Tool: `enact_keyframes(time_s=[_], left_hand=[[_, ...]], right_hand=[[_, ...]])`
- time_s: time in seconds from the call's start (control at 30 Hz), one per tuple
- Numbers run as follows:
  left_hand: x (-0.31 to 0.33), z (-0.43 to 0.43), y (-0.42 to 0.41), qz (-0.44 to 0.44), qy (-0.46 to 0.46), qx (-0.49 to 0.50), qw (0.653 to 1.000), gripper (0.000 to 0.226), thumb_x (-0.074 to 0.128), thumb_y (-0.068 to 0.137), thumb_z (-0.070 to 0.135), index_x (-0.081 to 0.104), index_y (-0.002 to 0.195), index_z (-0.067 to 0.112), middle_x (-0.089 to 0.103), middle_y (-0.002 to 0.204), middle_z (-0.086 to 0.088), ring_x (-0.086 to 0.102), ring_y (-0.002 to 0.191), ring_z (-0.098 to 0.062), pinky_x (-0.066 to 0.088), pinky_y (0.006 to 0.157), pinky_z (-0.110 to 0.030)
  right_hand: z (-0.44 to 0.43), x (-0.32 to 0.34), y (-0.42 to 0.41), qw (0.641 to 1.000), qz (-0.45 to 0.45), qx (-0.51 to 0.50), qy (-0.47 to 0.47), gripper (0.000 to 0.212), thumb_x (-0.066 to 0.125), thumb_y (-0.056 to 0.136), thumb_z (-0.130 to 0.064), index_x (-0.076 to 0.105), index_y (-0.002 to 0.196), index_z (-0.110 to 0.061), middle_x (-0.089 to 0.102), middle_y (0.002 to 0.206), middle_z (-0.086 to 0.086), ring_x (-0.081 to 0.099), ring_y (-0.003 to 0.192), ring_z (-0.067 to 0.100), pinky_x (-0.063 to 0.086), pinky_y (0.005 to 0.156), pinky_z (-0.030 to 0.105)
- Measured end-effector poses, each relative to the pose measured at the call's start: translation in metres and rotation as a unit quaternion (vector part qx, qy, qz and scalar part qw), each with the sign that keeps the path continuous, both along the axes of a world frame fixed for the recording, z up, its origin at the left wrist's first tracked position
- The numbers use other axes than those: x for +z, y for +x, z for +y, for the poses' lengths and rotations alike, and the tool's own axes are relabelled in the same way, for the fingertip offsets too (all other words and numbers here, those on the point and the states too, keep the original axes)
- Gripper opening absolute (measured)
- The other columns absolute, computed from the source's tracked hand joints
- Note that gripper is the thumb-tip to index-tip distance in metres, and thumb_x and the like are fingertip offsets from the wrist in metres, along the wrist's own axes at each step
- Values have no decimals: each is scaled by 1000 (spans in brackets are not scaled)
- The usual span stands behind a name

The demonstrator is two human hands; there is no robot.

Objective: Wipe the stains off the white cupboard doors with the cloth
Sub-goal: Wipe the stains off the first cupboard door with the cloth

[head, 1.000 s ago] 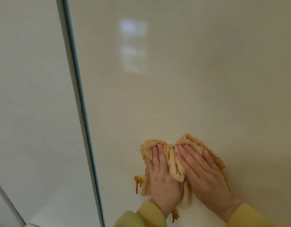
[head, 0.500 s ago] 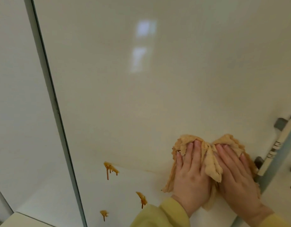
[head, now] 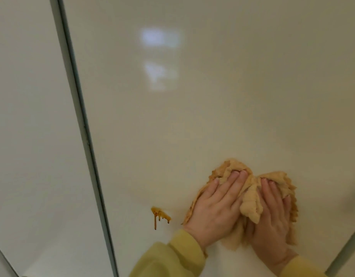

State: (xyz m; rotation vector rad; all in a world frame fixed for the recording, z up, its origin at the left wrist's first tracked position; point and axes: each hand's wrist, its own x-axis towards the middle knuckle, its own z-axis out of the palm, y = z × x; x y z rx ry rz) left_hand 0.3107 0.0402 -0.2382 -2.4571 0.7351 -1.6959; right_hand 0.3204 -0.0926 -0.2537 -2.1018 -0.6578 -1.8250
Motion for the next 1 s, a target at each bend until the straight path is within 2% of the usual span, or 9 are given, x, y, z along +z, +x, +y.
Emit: enact_keyframes(time_s=[0.03, 0.1, 0.27, 0.4, 0.5, 0.63, 0.77, 0.9, 1.0], left_hand=[[0, 20, -1, -2, 8, 3, 1000, 42, 16, 97, 21, 34, 134, 13, 14, 152, -10, 10, 141, -19, 2, 117, -34], [-1, 63, -3, -11, 19, 12, 1000, 41, 15, 98, 20, 36, 132, 12, 1, 155, -10, 5, 143, -21, 3, 116, -35], [-2, 163, -9, -18, 34, 55, 998, 49, 10, 101, 23, 1, 146, 7, -13, 154, -12, -7, 143, -24, 0, 115, -37], [-2, 206, -11, -9, 9, 64, 998, 52, 10, 101, 28, -4, 146, 7, -15, 154, -11, -10, 143, -23, -3, 116, -36], [-12, 222, -8, -5, -35, 49, 998, 54, 14, 100, 29, -3, 146, 7, -14, 154, -10, -8, 143, -23, 0, 115, -36], [-22, 231, -2, -5, -54, 38, 998, 55, 18, 100, 29, 0, 146, 6, -12, 155, -11, -6, 143, -26, 1, 117, -38], [-21, 224, -3, 7, -91, 17, 996, 57, 18, 99, 33, -4, 147, 11, -14, 155, -5, -8, 143, -21, -1, 117, -35], [-21, 211, -7, 26, -148, 15, 989, 60, 16, 98, 42, -7, 147, 14, -15, 155, 2, -8, 143, -15, -2, 116, -31], [-20, 207, -6, 33, -168, 7, 985, 61, 15, 97, 44, -7, 147, 17, -15, 155, 5, -8, 143, -13, -2, 115, -31]], right_hand=[[16, -1, 0, 1000, 0, 2, -13, 36, 20, 100, -26, 32, 132, -16, 11, 156, -7, 17, 141, 11, 11, 114, 34], [52, -3, 1, 999, -1, 4, -38, 33, 22, 100, -23, 35, 129, -14, 10, 156, -5, 16, 142, 12, 13, 114, 35], [145, -1, 0, 997, 8, -6, -77, 37, 19, 98, -15, 43, 124, -6, 4, 157, 1, 11, 143, 14, 8, 116, 35], [198, 5, 1, 996, 6, -16, -93, 39, 16, 98, -14, 33, 133, -10, -2, 157, 3, 8, 143, 15, 6, 117, 35], [223, 3, 0, 995, 14, -23, -98, 39, 16, 98, -15, 32, 134, -9, 2, 156, 5, 6, 143, 16, 5, 117, 36], [234, 2, 0, 994, 22, -19, -103, 39, 16, 98, -15, 40, 128, -8, 35, 138, 5, 6, 143, 16, 8, 116, 35], [226, 5, -3, 991, 28, -14, -128, 39, 15, 100, -14, 37, 130, -6, 36, 137, 5, 13, 142, 17, 10, 115, 33], [211, 16, -9, 985, 26, 35, -167, 37, 18, 101, -12, 39, 130, -6, 39, 142, 4, 34, 131, 19, 18, 113, 32], [202, 22, -9, 980, 22, 51, -192, 37, 16, 101, -10, 38, 130, -5, 38, 143, 5, 35, 129, 18, 17, 113, 31]])
